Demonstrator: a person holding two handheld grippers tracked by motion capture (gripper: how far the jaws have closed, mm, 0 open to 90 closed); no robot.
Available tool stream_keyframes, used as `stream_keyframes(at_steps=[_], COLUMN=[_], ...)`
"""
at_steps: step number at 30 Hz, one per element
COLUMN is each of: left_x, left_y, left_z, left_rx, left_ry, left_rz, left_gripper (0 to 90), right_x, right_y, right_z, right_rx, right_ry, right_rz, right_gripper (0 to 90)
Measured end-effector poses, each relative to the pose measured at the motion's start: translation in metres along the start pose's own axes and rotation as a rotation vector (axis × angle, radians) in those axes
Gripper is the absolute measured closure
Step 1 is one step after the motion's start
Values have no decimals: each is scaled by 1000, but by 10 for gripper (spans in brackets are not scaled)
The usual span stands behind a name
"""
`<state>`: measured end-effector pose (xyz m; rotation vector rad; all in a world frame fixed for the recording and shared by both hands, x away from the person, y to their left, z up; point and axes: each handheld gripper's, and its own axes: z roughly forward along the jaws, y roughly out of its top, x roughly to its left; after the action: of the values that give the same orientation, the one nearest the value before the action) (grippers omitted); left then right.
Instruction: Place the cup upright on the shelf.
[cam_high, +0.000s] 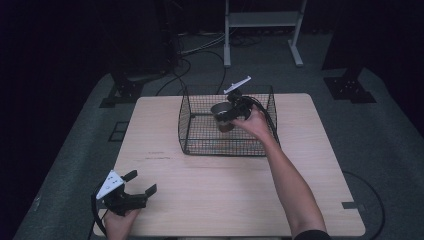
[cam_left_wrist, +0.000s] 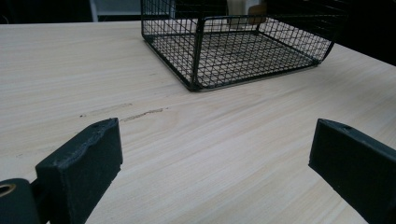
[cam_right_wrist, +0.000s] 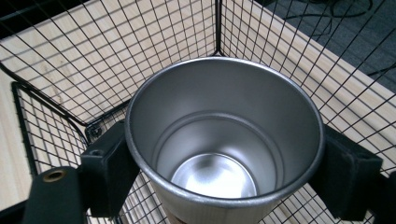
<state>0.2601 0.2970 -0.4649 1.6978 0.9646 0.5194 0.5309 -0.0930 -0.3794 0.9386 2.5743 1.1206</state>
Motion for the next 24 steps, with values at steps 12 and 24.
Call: stream_keyframes(at_steps=[12,24], left_x=[-1,-1], left_y=[0,0], left_z=[0,-1], left_rx=[3,7], left_ry=[-2,-3], left_rz=[4,10], left_gripper=[16,16], right_x=[0,-8], right_y=[-3,-10], right_z=[15,23], right_rx=[29,81], right_ry=[5,-26], right_rz=[1,13], right_gripper=[172,170])
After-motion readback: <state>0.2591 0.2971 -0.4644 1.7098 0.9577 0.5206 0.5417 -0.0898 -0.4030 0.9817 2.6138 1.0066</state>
